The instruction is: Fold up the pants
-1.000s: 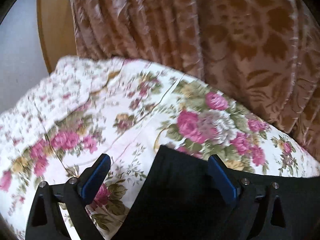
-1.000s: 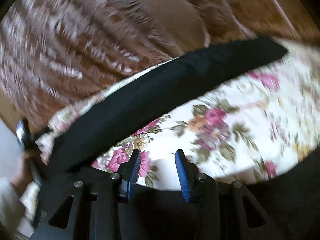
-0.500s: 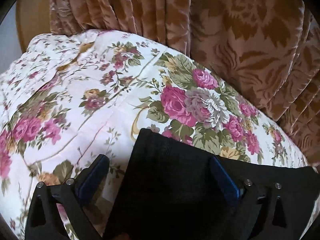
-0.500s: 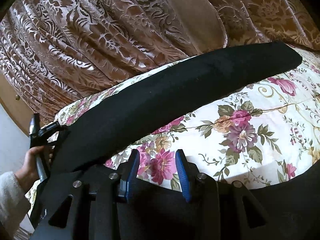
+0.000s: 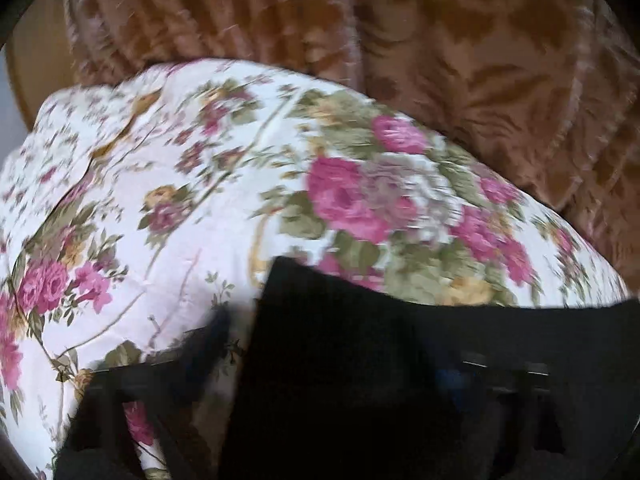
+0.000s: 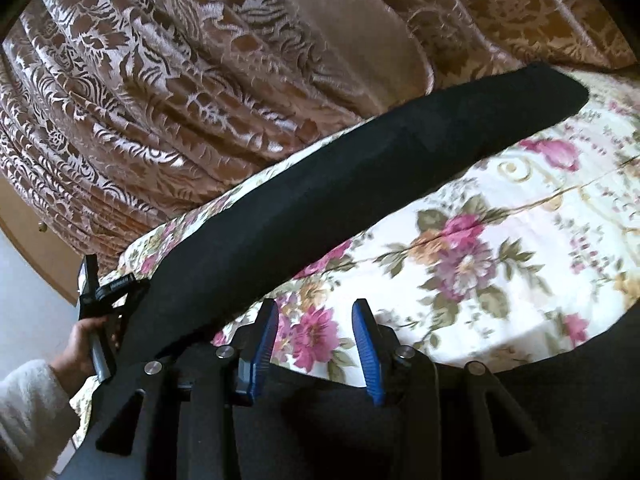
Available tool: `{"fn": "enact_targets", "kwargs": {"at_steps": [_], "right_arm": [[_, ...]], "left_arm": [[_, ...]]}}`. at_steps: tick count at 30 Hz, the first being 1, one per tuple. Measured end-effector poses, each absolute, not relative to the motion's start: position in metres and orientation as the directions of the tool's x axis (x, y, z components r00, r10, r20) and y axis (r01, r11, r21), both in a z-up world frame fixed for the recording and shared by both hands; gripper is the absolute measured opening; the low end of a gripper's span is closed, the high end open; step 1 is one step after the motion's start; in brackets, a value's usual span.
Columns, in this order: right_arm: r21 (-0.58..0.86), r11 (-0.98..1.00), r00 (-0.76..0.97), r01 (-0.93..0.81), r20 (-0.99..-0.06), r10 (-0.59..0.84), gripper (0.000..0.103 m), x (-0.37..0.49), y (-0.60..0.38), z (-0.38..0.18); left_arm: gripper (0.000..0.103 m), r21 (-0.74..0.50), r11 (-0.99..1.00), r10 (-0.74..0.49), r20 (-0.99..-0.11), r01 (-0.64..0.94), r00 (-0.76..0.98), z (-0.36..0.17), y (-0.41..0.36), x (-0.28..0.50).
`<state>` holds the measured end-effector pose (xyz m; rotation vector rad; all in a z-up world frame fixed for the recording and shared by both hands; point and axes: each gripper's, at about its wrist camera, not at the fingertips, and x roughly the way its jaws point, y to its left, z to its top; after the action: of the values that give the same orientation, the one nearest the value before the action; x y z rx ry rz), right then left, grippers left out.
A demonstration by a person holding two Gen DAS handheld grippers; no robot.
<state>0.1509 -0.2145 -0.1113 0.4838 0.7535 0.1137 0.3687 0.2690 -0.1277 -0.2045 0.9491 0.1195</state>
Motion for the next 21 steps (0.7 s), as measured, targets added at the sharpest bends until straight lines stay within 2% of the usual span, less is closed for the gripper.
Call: {"fn": "enact_targets", "kwargs": {"at_steps": [1,2,3,5,9,21], "right_arm": [[0.456,0.887,0.73,0.077,-0.631,0.262,0.039,0.149,-0.216,-0.11],[0.454,0.887,0.728,0.085,-0.636,0.256,0.04,0.148,-0.218,-0.11],[0.453,0.887,0.725,0.095,-0.642,0.25,0.04,0.148,-0.22,-0.111],[0.463,0.88,0.719,0.11,-0.648,0.251,0.04,0.147,-0.224,-0.112],[0.473,0.872,0.722,0.128,-0.647,0.245,0.04,0.142,-0.23,-0.111],[0.469,0.871,0.701,0.147,-0.67,0.243,0.04,0.126,-0.241,-0.109]], "left_arm": [[0.041,-0.118,0.975,0.014,-0.811,-0.188,0.584,-0.125,0.267,0.368],[0.017,-0.138,0.974,-0.005,-0.805,-0.178,0.594,-0.12,0.265,0.364],[0.014,-0.164,0.972,-0.029,-0.793,-0.167,0.609,-0.115,0.262,0.359],[0.012,-0.173,0.973,-0.031,-0.762,-0.156,0.647,-0.103,0.258,0.347],[0.012,-0.267,0.953,-0.087,-0.69,-0.142,0.718,-0.082,0.261,0.32],[0.012,-0.427,0.901,-0.203,-0.569,-0.075,0.797,-0.048,0.253,0.228]]}}
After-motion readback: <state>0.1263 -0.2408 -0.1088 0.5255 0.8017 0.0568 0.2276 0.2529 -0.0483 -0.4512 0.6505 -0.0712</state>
